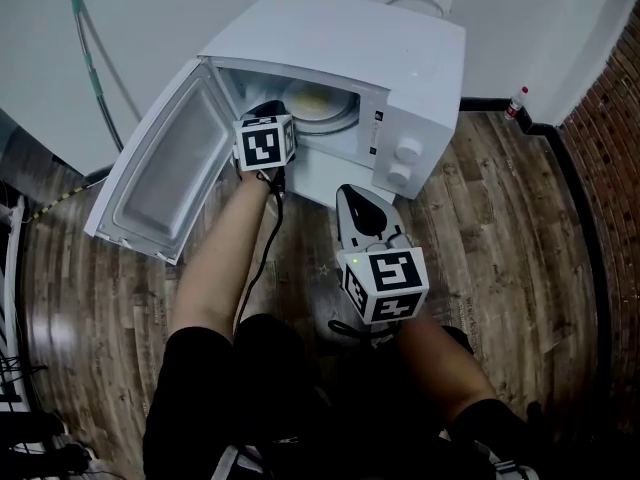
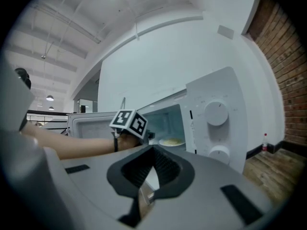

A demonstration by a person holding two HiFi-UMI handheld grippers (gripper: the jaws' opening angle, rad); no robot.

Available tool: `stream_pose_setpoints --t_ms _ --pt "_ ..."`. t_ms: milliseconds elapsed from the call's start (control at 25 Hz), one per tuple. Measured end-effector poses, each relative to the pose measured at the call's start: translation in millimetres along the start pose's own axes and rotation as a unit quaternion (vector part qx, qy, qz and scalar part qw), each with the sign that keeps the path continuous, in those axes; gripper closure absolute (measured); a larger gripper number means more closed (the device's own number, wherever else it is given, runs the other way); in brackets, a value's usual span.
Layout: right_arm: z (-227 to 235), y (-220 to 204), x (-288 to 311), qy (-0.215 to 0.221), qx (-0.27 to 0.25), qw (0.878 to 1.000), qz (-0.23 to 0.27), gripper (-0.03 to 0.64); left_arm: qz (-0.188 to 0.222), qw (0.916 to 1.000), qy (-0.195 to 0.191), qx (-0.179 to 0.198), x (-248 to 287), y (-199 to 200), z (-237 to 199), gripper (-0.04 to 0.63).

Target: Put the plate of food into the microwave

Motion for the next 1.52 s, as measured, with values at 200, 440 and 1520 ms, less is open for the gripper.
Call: stream_pose_setpoints --t_ms 200,440,1520 --pt "-5 -4 15 0.017 -0.002 1.0 0.002 0.609 0.038 0.999 -0.008 0.022 -97 -37 11 0.597" --pt "-9 -7 43 0.029 0.004 0.999 0.028 0.609 0.041 0.9983 -0.038 -0.018 -150 -65 26 0.597" --pt "-122 479 -46 0.015 -0.021 0.999 0.038 0.609 0.043 0.996 -0.041 -0.068 -399 389 8 0.597"
Point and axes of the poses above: the fingertips, and each gripper's own axes: x forward along the fingers, z to its right, y out of its top, the point moved 8 cm from there along -x, backward along the fingers
